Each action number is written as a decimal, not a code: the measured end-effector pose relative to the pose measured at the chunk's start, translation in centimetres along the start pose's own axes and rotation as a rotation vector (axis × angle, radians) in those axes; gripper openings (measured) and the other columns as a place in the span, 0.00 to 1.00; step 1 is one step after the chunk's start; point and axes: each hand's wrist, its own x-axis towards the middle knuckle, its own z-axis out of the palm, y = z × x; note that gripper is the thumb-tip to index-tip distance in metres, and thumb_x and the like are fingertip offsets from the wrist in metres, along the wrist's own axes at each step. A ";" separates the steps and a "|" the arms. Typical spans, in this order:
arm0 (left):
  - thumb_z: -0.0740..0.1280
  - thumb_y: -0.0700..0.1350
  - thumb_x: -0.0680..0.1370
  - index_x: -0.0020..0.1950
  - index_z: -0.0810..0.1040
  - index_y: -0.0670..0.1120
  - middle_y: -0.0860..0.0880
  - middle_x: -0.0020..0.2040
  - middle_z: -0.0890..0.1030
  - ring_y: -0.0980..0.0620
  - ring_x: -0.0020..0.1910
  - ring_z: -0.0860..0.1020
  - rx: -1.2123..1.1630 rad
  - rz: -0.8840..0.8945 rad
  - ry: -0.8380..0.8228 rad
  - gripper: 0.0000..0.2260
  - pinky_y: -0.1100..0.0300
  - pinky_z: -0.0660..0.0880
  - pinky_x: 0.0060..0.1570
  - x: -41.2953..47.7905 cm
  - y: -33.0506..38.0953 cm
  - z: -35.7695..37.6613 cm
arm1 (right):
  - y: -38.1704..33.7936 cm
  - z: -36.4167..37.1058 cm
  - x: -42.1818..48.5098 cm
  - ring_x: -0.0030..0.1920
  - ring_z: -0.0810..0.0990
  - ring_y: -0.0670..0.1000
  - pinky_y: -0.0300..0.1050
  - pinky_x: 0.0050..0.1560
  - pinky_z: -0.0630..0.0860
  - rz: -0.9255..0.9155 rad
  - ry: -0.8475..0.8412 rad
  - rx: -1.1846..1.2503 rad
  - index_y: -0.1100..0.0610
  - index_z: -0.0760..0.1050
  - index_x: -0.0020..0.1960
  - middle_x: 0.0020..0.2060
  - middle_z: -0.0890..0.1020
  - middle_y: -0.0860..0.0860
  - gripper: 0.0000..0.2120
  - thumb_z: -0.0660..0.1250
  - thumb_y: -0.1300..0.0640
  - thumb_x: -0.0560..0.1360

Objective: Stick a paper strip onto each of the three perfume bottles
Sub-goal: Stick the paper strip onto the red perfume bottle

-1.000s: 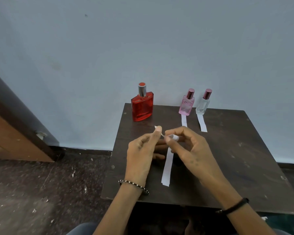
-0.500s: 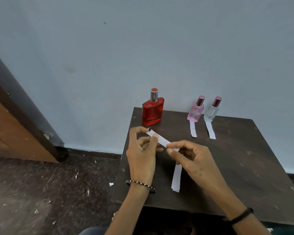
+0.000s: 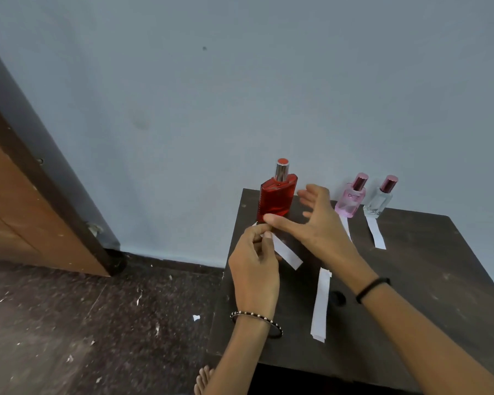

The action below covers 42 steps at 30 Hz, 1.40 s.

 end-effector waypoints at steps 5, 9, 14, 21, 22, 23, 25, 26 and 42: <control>0.64 0.45 0.82 0.54 0.78 0.57 0.60 0.48 0.81 0.61 0.49 0.80 -0.010 -0.015 -0.017 0.07 0.74 0.75 0.44 0.2 0.1 0.0 | -0.8 3.6 2.7 0.61 0.75 0.49 0.36 0.54 0.75 -0.054 0.063 0.110 0.49 0.56 0.71 0.62 0.72 0.46 0.52 0.80 0.37 0.58; 0.64 0.43 0.81 0.56 0.81 0.54 0.59 0.52 0.81 0.59 0.52 0.80 -0.019 -0.034 -0.002 0.08 0.72 0.76 0.49 0.4 -0.4 -0.1 | -1.0 3.5 3.7 0.56 0.75 0.47 0.26 0.39 0.67 -0.059 0.130 0.057 0.52 0.61 0.67 0.56 0.72 0.45 0.39 0.79 0.48 0.65; 0.65 0.43 0.81 0.54 0.82 0.54 0.63 0.50 0.80 0.55 0.51 0.82 -0.067 -0.057 -0.001 0.09 0.63 0.79 0.55 0.4 -0.2 -0.1 | -1.9 -0.1 0.3 0.50 0.77 0.43 0.31 0.41 0.72 -0.046 0.116 0.155 0.48 0.61 0.66 0.53 0.75 0.43 0.34 0.77 0.47 0.68; 0.69 0.45 0.78 0.56 0.82 0.58 0.62 0.51 0.82 0.67 0.49 0.79 0.032 0.088 -0.223 0.09 0.80 0.72 0.46 -0.5 0.8 0.6 | -0.9 -4.4 -7.8 0.48 0.79 0.48 0.44 0.46 0.76 0.194 -0.120 0.417 0.45 0.71 0.60 0.50 0.79 0.48 0.38 0.73 0.38 0.52; 0.69 0.46 0.78 0.57 0.82 0.58 0.62 0.52 0.82 0.65 0.50 0.80 0.025 0.102 -0.243 0.10 0.78 0.74 0.47 -0.7 0.9 0.7 | -0.3 -4.6 -8.3 0.45 0.80 0.49 0.47 0.47 0.77 0.213 -0.156 0.443 0.47 0.72 0.62 0.48 0.80 0.51 0.40 0.73 0.37 0.52; 0.69 0.46 0.78 0.57 0.82 0.58 0.62 0.52 0.82 0.65 0.51 0.80 0.024 0.118 -0.257 0.10 0.76 0.75 0.49 -0.8 1.1 0.8 | 0.3 -4.8 -8.6 0.40 0.79 0.49 0.47 0.44 0.77 0.226 -0.186 0.485 0.50 0.73 0.62 0.43 0.80 0.53 0.40 0.73 0.38 0.53; 0.69 0.46 0.78 0.57 0.82 0.58 0.64 0.52 0.82 0.66 0.53 0.80 0.018 0.154 -0.264 0.10 0.75 0.75 0.49 -1.0 1.4 0.9 | 0.9 -5.1 -8.7 0.31 0.76 0.49 0.44 0.34 0.76 0.236 -0.246 0.628 0.56 0.74 0.61 0.37 0.78 0.54 0.36 0.73 0.41 0.56; 0.68 0.46 0.78 0.56 0.82 0.59 0.65 0.50 0.83 0.67 0.53 0.79 0.005 0.165 -0.264 0.10 0.76 0.74 0.49 -1.1 1.5 0.9 | 1.1 -5.3 -8.7 0.30 0.74 0.49 0.44 0.30 0.74 0.246 -0.274 0.710 0.58 0.74 0.61 0.36 0.77 0.53 0.35 0.73 0.42 0.58; 0.69 0.49 0.78 0.35 0.81 0.36 0.43 0.37 0.84 0.37 0.45 0.82 -0.441 -0.033 -0.333 0.18 0.53 0.79 0.47 -2.1 4.2 1.4 | 1.1 -4.6 -9.4 0.30 0.76 0.46 0.40 0.30 0.71 0.207 -0.553 0.677 0.56 0.76 0.50 0.37 0.79 0.50 0.20 0.72 0.44 0.66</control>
